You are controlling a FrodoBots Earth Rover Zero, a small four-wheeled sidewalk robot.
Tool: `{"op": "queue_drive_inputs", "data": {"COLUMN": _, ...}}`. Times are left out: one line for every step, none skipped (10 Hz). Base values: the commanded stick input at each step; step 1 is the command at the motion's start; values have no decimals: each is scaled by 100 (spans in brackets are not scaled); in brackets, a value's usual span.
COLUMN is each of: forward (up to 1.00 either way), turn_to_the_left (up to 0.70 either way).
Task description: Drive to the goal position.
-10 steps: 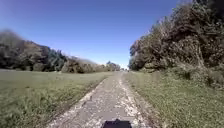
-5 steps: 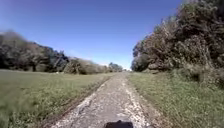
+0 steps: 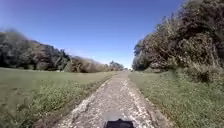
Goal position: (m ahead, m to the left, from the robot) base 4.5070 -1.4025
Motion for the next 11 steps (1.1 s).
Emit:
{"op": "queue_drive_inputs", "data": {"forward": 50, "turn_to_the_left": 0}}
{"op": "queue_drive_inputs", "data": {"forward": 50, "turn_to_the_left": 0}}
{"op": "queue_drive_inputs", "data": {"forward": 50, "turn_to_the_left": 0}}
{"op": "queue_drive_inputs", "data": {"forward": 50, "turn_to_the_left": 0}}
{"op": "queue_drive_inputs", "data": {"forward": 50, "turn_to_the_left": 0}}
{"op": "queue_drive_inputs", "data": {"forward": 50, "turn_to_the_left": 0}}
{"op": "queue_drive_inputs", "data": {"forward": 50, "turn_to_the_left": 0}}
{"op": "queue_drive_inputs", "data": {"forward": 50, "turn_to_the_left": 0}}
{"op": "queue_drive_inputs", "data": {"forward": 50, "turn_to_the_left": 0}}
{"op": "queue_drive_inputs", "data": {"forward": 50, "turn_to_the_left": 0}}
{"op": "queue_drive_inputs", "data": {"forward": 50, "turn_to_the_left": 0}}
